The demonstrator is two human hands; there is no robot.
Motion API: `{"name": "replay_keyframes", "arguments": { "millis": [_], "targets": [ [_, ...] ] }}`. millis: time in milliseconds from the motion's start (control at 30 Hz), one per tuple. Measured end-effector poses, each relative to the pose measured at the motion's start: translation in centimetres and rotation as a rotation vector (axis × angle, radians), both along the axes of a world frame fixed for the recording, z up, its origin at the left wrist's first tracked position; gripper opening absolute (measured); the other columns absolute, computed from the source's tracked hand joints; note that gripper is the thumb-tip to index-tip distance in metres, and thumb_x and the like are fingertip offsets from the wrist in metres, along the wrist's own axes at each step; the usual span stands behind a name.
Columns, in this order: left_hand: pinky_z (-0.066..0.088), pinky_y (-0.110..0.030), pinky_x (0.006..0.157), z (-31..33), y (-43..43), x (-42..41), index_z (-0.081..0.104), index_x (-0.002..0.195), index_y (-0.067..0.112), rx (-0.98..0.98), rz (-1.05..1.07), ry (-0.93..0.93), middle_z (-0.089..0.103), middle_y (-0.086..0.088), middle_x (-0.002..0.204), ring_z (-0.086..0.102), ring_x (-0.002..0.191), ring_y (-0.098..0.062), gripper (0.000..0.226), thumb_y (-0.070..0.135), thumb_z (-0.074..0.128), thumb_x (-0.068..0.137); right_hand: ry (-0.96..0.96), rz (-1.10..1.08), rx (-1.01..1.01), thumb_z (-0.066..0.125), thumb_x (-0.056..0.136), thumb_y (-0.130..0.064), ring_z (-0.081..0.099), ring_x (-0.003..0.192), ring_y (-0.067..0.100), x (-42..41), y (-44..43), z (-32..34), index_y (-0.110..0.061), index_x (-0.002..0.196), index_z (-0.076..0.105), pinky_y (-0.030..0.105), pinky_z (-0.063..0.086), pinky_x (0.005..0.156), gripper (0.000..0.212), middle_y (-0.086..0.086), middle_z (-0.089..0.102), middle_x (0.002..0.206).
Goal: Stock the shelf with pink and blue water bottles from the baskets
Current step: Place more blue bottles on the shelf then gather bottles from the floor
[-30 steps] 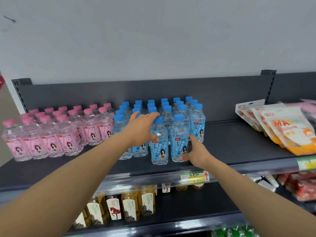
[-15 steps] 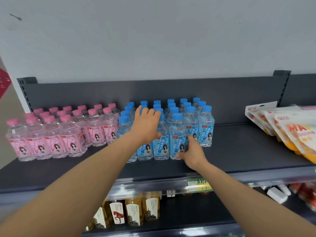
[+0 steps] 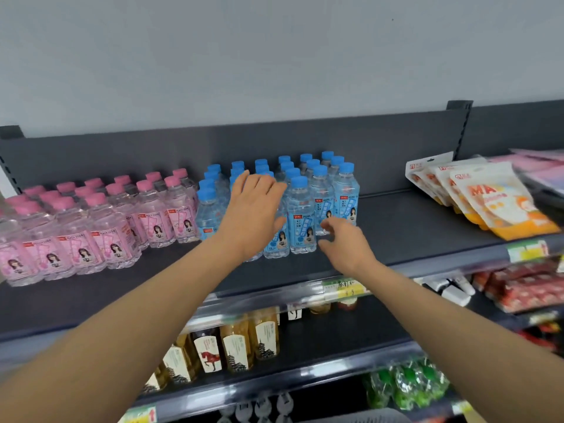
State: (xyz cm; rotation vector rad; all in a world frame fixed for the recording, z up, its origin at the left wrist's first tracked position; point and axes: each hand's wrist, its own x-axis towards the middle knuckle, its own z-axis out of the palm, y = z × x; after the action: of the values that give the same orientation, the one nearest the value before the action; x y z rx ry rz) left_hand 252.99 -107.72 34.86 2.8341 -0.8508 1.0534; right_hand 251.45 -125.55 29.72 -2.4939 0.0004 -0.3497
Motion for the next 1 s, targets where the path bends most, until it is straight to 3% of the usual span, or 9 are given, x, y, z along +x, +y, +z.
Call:
{"name": "replay_keyframes", "arguments": {
  "millis": [100, 267, 500, 767, 900, 1000],
  "targets": [
    [0.038, -0.048, 0.103, -1.4, -0.4, -2.4, 0.065, 0.108, 0.006, 0.075, -0.192, -0.131, 0.065, -0.011, 0.101, 0.062, 0.097, -0.033, 0.053, 0.018, 0.085, 0.060, -0.067, -0.017, -0.159, 0.057, 0.092, -0.019, 0.050, 0.120, 0.026, -2.9, -0.4, 0.0, -0.009, 0.131, 0.049, 0.035, 0.042, 0.098, 0.041, 0.008, 0.052, 0.132],
    [0.028, -0.037, 0.095, -4.6, -2.5, -6.3, 0.066, 0.104, 0.006, 0.130, -0.446, -0.111, 0.065, -0.010, 0.098, 0.063, 0.094, -0.032, 0.053, 0.019, 0.086, 0.057, -0.094, -0.105, -0.390, 0.057, 0.090, -0.021, 0.047, 0.121, 0.031, -9.3, -2.5, -1.6, -0.008, 0.133, 0.049, 0.040, 0.038, 0.101, 0.045, 0.011, 0.054, 0.129],
    [0.030, -0.036, 0.089, -10.4, -8.8, -11.4, 0.067, 0.099, 0.005, 0.180, -0.703, 0.076, 0.066, -0.010, 0.092, 0.064, 0.087, -0.032, 0.052, 0.019, 0.088, 0.053, 0.124, -0.331, -0.534, 0.059, 0.088, -0.021, 0.049, 0.117, 0.035, -21.2, -6.9, -6.3, -0.005, 0.129, 0.052, 0.043, 0.039, 0.097, 0.044, 0.015, 0.057, 0.123],
    [0.029, -0.035, 0.090, -14.8, -14.7, -18.9, 0.068, 0.095, 0.009, 0.268, -0.894, 0.195, 0.065, -0.005, 0.089, 0.064, 0.086, -0.029, 0.046, 0.019, 0.086, 0.054, 0.314, -0.517, -0.522, 0.060, 0.086, -0.021, 0.053, 0.109, 0.035, -32.6, -10.5, -11.0, -0.007, 0.116, 0.059, 0.040, 0.041, 0.087, 0.033, 0.013, 0.059, 0.114],
    [0.040, -0.038, 0.092, -16.4, -17.6, -22.7, 0.067, 0.099, 0.008, 0.321, -0.961, 0.249, 0.064, -0.006, 0.094, 0.062, 0.091, -0.030, 0.042, 0.021, 0.082, 0.062, 0.406, -0.578, -0.483, 0.050, 0.092, -0.025, 0.049, 0.115, 0.031, -37.7, -12.1, -12.8, -0.011, 0.123, 0.055, 0.037, 0.037, 0.093, 0.035, 0.010, 0.056, 0.122],
    [0.038, -0.039, 0.096, -17.5, -20.1, -26.6, 0.064, 0.108, 0.009, 0.346, -0.979, 0.324, 0.062, -0.007, 0.103, 0.056, 0.102, -0.030, 0.038, 0.022, 0.074, 0.073, 0.469, -0.618, -0.450, 0.047, 0.094, -0.027, 0.047, 0.118, 0.028, -41.8, -13.5, -14.1, -0.015, 0.129, 0.050, 0.035, 0.036, 0.096, 0.037, 0.007, 0.054, 0.127]
  ]
}}
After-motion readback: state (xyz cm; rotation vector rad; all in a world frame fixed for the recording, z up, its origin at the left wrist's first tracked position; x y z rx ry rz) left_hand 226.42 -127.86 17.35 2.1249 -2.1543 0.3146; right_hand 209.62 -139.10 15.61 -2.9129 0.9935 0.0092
